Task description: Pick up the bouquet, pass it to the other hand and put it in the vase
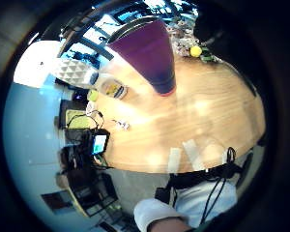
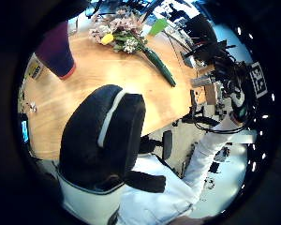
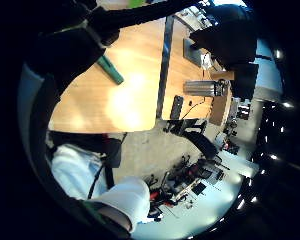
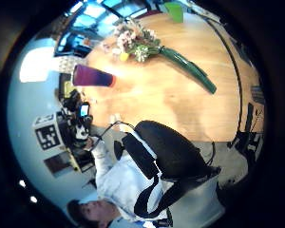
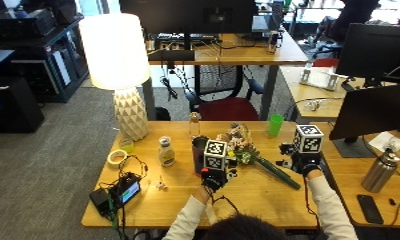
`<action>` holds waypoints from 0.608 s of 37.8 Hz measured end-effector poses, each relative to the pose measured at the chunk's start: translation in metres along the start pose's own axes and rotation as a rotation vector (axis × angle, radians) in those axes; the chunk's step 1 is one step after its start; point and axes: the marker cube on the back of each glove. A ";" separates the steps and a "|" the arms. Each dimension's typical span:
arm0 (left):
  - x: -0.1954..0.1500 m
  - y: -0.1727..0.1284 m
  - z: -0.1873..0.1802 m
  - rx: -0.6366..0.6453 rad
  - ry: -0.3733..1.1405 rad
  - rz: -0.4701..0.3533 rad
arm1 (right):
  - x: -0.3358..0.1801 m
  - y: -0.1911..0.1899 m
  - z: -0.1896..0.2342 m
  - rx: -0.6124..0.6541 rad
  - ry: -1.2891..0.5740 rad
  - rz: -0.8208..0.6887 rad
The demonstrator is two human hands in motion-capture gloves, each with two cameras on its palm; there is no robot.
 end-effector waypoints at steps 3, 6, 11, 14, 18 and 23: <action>-0.001 -0.001 -0.001 -0.002 0.003 -0.001 | -0.001 0.002 -0.002 0.000 -0.008 -0.005; -0.002 -0.001 -0.001 0.003 0.010 0.001 | -0.002 0.001 -0.003 0.006 -0.020 -0.012; -0.002 -0.003 0.003 0.016 0.012 -0.005 | -0.007 0.005 -0.006 0.010 -0.021 -0.021; -0.001 -0.003 0.002 0.016 0.011 0.006 | -0.010 0.009 -0.008 0.003 -0.012 -0.023; 0.003 -0.003 -0.003 0.018 0.004 0.031 | -0.012 0.015 -0.012 -0.021 -0.005 -0.012; 0.011 -0.002 -0.009 0.031 -0.002 0.071 | -0.002 0.014 -0.018 -0.103 -0.005 0.032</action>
